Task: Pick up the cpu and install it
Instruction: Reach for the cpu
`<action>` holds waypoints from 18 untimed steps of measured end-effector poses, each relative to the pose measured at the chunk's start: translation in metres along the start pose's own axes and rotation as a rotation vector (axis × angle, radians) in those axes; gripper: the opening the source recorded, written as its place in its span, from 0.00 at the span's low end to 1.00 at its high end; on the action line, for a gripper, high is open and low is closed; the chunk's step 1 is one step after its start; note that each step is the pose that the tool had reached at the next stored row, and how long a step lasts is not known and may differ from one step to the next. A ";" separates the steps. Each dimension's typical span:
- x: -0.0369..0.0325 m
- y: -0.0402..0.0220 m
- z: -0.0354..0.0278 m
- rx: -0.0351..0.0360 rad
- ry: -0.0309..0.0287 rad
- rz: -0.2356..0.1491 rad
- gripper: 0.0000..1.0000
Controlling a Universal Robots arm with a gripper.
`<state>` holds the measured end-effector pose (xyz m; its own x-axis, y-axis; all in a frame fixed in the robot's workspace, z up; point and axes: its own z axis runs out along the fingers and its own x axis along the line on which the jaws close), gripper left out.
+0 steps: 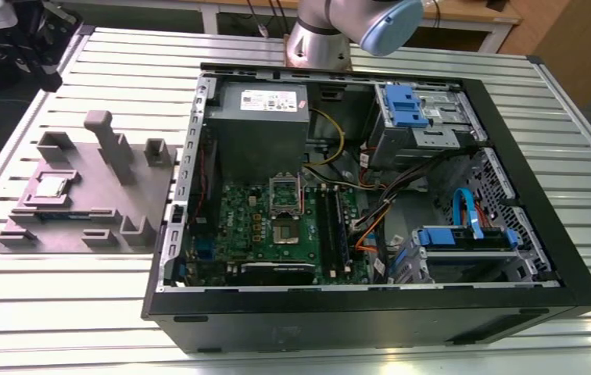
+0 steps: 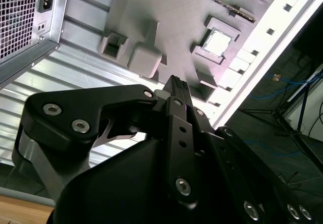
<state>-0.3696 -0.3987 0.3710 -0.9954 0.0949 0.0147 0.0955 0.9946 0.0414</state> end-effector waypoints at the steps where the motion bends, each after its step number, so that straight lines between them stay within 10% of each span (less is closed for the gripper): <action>1: 0.0009 -0.0001 0.0000 0.0000 0.0000 0.000 0.10; 18: 0.0228 -0.0022 0.0007 0.0000 -0.0001 0.000 0.10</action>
<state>-0.3925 -0.3987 0.3706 -0.9954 0.0949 0.0146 0.0955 0.9946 0.0415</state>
